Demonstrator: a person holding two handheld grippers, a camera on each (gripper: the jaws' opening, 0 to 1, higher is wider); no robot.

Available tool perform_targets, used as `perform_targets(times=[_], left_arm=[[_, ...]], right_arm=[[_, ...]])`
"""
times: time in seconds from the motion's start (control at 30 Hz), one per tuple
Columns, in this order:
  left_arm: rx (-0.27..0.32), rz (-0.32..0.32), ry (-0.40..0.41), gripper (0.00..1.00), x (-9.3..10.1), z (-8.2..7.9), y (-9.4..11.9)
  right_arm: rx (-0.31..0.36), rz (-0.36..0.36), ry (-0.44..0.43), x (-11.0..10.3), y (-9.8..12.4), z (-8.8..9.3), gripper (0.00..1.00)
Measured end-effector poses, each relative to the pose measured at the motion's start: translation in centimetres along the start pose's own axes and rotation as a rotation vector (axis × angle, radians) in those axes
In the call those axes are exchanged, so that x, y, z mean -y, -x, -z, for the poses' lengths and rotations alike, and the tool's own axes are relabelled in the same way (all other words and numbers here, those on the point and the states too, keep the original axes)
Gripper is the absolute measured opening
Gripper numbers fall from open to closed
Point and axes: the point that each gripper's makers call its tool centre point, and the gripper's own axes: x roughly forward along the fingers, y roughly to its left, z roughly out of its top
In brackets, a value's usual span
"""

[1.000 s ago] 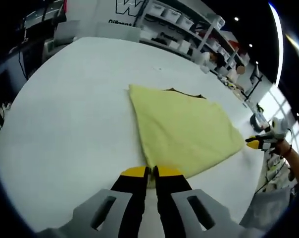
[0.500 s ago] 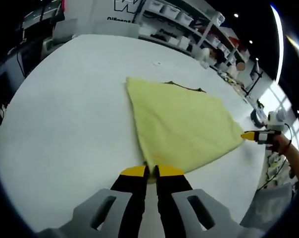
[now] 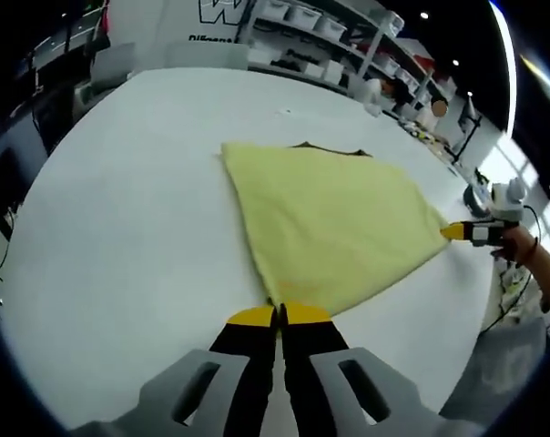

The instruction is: Fold the garment on the visible template until the final outline fits inside the template.

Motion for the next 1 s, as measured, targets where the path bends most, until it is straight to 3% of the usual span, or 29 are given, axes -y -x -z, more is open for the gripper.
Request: perform_targets(times=[0.47, 0.8, 0.9, 1.0], left_arm=[[0.004, -0.068, 0.042, 0.01, -2.1, 1.9, 2.0], [-0.025, -0.095, 0.014, 0.02, -2.3, 2.5, 2.7], [-0.023, -0.102, -0.007, 0.03, -2.2, 2.6, 2.7], [-0.020, -0.125, 0.025, 0.06, -2.5, 2.4, 2.7]], right_arm=[[-0.020, -0.034, 0.063, -2.3, 0.5, 1.0, 0.01], [-0.001, -0.046, 0.083, -2.6, 0.8, 1.5, 0.01], [-0.004, -0.043, 0.071, -2.5, 0.7, 1.6, 0.02], [-0.003, -0.029, 0.050, -2.2, 0.5, 1.5, 0.09]])
